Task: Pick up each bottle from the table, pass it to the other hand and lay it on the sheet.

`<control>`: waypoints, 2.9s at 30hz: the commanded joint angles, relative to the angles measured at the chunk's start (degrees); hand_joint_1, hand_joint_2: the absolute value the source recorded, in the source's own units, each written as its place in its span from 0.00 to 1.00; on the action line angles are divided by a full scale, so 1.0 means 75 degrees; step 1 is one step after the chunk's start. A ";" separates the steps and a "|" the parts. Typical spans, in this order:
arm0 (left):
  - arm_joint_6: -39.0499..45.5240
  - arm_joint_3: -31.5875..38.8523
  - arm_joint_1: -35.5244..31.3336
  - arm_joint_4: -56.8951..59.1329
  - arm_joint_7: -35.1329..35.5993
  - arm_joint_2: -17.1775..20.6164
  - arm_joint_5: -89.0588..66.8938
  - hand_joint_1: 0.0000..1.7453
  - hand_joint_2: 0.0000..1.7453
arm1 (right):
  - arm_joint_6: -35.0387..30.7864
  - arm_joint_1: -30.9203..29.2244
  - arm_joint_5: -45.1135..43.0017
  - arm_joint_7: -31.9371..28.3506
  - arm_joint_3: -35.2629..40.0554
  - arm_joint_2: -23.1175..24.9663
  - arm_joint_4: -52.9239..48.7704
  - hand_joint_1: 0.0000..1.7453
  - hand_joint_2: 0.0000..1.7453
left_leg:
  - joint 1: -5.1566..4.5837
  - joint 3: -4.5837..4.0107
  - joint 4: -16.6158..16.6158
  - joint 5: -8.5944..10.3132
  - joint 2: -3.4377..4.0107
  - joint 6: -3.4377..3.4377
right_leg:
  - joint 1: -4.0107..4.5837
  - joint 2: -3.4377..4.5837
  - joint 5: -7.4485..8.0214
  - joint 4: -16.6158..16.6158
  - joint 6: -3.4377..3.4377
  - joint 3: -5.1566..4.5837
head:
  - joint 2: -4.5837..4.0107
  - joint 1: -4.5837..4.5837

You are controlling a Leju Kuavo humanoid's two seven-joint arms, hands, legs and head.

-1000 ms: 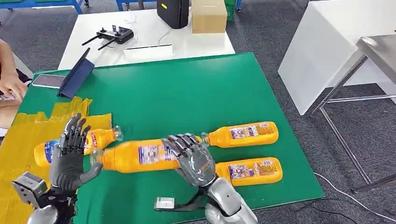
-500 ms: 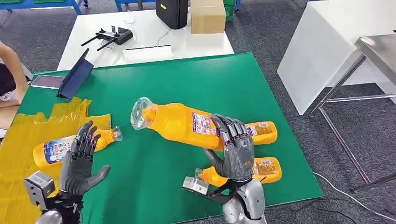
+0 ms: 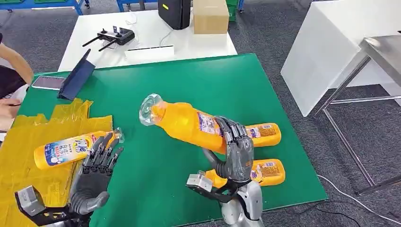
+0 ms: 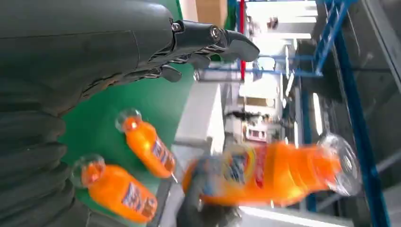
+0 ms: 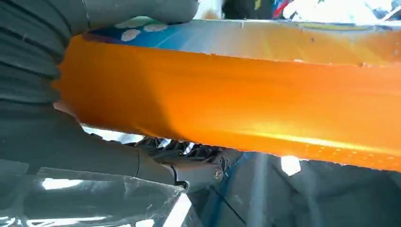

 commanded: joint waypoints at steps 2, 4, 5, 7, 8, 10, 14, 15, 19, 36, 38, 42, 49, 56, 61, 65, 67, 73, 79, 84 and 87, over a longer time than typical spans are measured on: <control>-0.0182 -0.0665 -0.0558 0.0410 0.0138 -0.0087 0.0048 0.00 1.00 | 0.0276 -0.1241 -0.1459 0.0098 0.2122 -0.0586 0.2775 1.00 1.00 | 0.0009 0.0022 -0.0010 0.0002 -0.0009 -0.0009 | 0.0007 0.0011 0.0002 -0.0014 -0.0003 0.0022 | 0.0000 0.0003; -0.0196 -0.0658 -0.0556 0.0428 0.0137 -0.0058 0.0055 0.00 1.00 | 0.0340 -0.1276 -0.1507 0.0122 0.2250 -0.0638 0.2786 1.00 1.00 | 0.0019 0.0047 -0.0016 -0.0007 -0.0015 -0.0015 | 0.0015 0.0025 -0.0004 -0.0021 -0.0007 0.0046 | 0.0000 0.0003; -0.0177 -0.0680 -0.0623 0.0518 0.0180 -0.0083 0.0050 0.00 1.00 | 0.0660 -0.1374 -0.1676 0.0201 0.2554 -0.0708 0.2879 1.00 1.00 | 0.0012 0.0027 -0.0012 0.0000 -0.0019 -0.0009 | 0.0009 0.0006 -0.0002 -0.0015 -0.0003 0.0027 | 0.0000 0.0003; -0.0119 -0.0731 -0.0727 0.0649 0.0233 -0.0120 0.0016 0.00 1.00 | 0.0807 -0.1458 -0.1716 0.0235 0.2888 -0.0707 0.3034 1.00 1.00 | 0.0016 0.0039 -0.0012 -0.0005 -0.0021 -0.0011 | 0.0015 0.0010 -0.0007 -0.0016 -0.0003 0.0039 | 0.0003 0.0003; -0.0115 -0.0767 -0.0810 0.0775 0.0239 -0.0135 0.0010 0.00 1.00 | 0.0832 -0.1496 -0.1716 0.0236 0.3049 -0.0688 0.3138 1.00 1.00 | 0.0012 0.0026 -0.0011 0.0000 -0.0017 -0.0008 | 0.0012 0.0006 -0.0003 -0.0012 -0.0001 0.0026 | 0.0002 0.0003; -0.0069 -0.0801 -0.0890 0.0876 0.0245 -0.0139 -0.0010 0.00 1.00 | 0.1006 -0.1628 -0.1697 0.0219 0.3445 -0.0688 0.3332 1.00 1.00 | 0.0015 0.0031 -0.0013 0.0000 -0.0019 -0.0008 | 0.0014 0.0010 -0.0003 -0.0015 -0.0001 0.0031 | 0.0000 0.0003; 0.0042 -0.0813 -0.1001 0.1008 0.0286 -0.0160 -0.0064 0.00 1.00 | 0.0979 -0.1734 -0.1517 0.0229 0.3914 -0.0671 0.3498 1.00 1.00 | 0.0014 0.0023 -0.0011 0.0002 -0.0028 -0.0009 | 0.0013 -0.0002 -0.0004 -0.0013 -0.0003 0.0028 | 0.0000 0.0009; 0.0042 -0.0813 -0.1001 0.1008 0.0286 -0.0160 -0.0064 0.00 1.00 | 0.0979 -0.1734 -0.1517 0.0229 0.3914 -0.0671 0.3498 1.00 1.00 | 0.0012 0.0022 -0.0011 0.0002 -0.0018 -0.0008 | 0.0011 0.0004 -0.0002 -0.0012 -0.0003 0.0023 | 0.0000 0.0003; 0.0066 -0.0809 -0.1025 0.1038 0.0296 -0.0169 -0.0074 0.00 1.00 | 0.0966 -0.1748 -0.1476 0.0237 0.3980 -0.0676 0.3508 1.00 1.00 | 0.0018 0.0034 -0.0014 -0.0002 -0.0032 -0.0012 | 0.0017 0.0001 -0.0007 -0.0017 -0.0004 0.0037 | 0.0000 0.0000; 0.1930 -0.0718 -0.1447 0.1532 0.0611 -0.0666 -0.1385 0.00 1.00 | 0.0591 -0.1929 -0.1389 0.0771 0.4813 -0.0851 0.3662 1.00 1.00 | 0.0008 0.0016 -0.0008 0.0003 -0.0033 -0.0007 | 0.0009 -0.0012 -0.0006 -0.0009 -0.0001 0.0020 | 0.0000 0.0003; 0.2496 -0.0705 -0.1501 0.1475 0.0621 -0.0829 -0.1797 0.00 1.00 | 0.0558 -0.1909 -0.1404 0.0845 0.4797 -0.0879 0.3631 1.00 1.00 | 0.0013 0.0019 -0.0007 0.0003 -0.0042 -0.0007 | 0.0013 -0.0015 -0.0006 -0.0013 -0.0001 0.0026 | 0.0000 0.0003; 0.2899 -0.0561 -0.1470 0.1321 0.0594 -0.1041 -0.1782 1.00 1.00 | 0.0541 -0.1890 -0.1408 0.0890 0.4764 -0.0892 0.3612 1.00 1.00 | 0.0009 0.0011 -0.0003 0.0003 -0.0035 -0.0005 | 0.0009 -0.0011 -0.0005 -0.0007 -0.0001 0.0017 | 0.0000 0.0003; 0.3081 -0.0373 -0.1428 0.1264 0.0473 -0.1119 -0.1541 1.00 1.00 | 0.0515 -0.1897 -0.1446 0.0901 0.4717 -0.0870 0.3681 1.00 1.00 | 0.0008 0.0007 -0.0004 0.0002 -0.0022 -0.0007 | 0.0011 -0.0005 -0.0003 -0.0007 -0.0003 0.0008 | 0.0000 0.0003; 0.3081 -0.0373 -0.1428 0.1264 0.0473 -0.1119 -0.1541 1.00 1.00 | 0.0515 -0.1897 -0.1446 0.0901 0.4717 -0.0870 0.3681 1.00 1.00 | 0.0013 0.0018 -0.0004 -0.0001 -0.0032 -0.0007 | 0.0014 -0.0005 -0.0006 -0.0009 -0.0002 0.0022 | 0.0002 0.0003; 0.3081 -0.0373 -0.1428 0.1264 0.0473 -0.1119 -0.1541 1.00 1.00 | 0.0515 -0.1897 -0.1446 0.0901 0.4717 -0.0870 0.3681 1.00 1.00 | 0.0006 0.0008 -0.0005 0.0003 -0.0023 -0.0005 | 0.0009 -0.0006 -0.0004 -0.0006 -0.0001 0.0008 | 0.0000 0.0003; 0.3062 -0.0333 -0.1462 0.1291 0.0407 -0.1144 -0.1340 1.00 1.00 | 0.0472 -0.1900 -0.1432 0.0905 0.4700 -0.0869 0.3694 1.00 1.00 | 0.0012 0.0019 -0.0005 -0.0001 -0.0034 -0.0009 | 0.0012 -0.0006 -0.0008 -0.0008 -0.0003 0.0023 | 0.0000 0.0003; 0.2984 -0.0342 -0.1486 0.1313 0.0394 -0.1123 -0.1225 1.00 1.00 | 0.0432 -0.1904 -0.1430 0.0898 0.4678 -0.0867 0.3706 1.00 1.00 | 0.0014 0.0021 -0.0005 -0.0002 -0.0037 -0.0010 | 0.0015 -0.0008 -0.0008 -0.0009 -0.0003 0.0026 | 0.0000 0.0003; 0.3359 -0.0248 -0.1556 0.1262 0.0311 -0.1038 -0.1513 1.00 1.00 | 0.0054 -0.1716 -0.1805 0.0806 0.4260 -0.0897 0.3299 0.00 1.00 | 0.0015 0.0022 -0.0003 -0.0001 -0.0042 -0.0011 | 0.0016 -0.0010 -0.0009 -0.0009 -0.0004 0.0027 | 0.0000 0.0000; 0.7762 0.0425 -0.1825 0.1644 0.2540 -0.0579 -0.9841 1.00 1.00 | 0.1073 -0.1023 -0.2669 0.0963 0.3081 -0.1294 0.0988 0.00 1.00 | 0.0013 0.0009 0.0002 0.0001 -0.0046 -0.0010 | 0.0014 -0.0017 -0.0009 -0.0002 -0.0003 0.0015 | 0.0000 0.0003; 0.7565 0.1093 -0.2160 0.2658 0.3777 -0.0046 -1.1791 1.00 1.00 | 0.2257 -0.0427 -0.3667 0.1055 0.2246 -0.1480 -0.0745 0.00 0.00 | 0.0008 0.0009 -0.0004 0.0003 -0.0030 -0.0010 | 0.0009 -0.0010 -0.0007 -0.0001 -0.0004 0.0010 | 0.0000 0.0003; 0.7573 0.1048 -0.2467 0.3297 0.5010 0.0781 -1.3227 1.00 1.00 | 0.2634 -0.0306 -0.4032 0.0831 0.2014 -0.1585 -0.1176 0.00 0.00 | 0.0009 0.0009 -0.0003 0.0005 -0.0038 -0.0009 | 0.0011 -0.0017 -0.0006 -0.0002 -0.0004 0.0010 | 0.0000 0.0003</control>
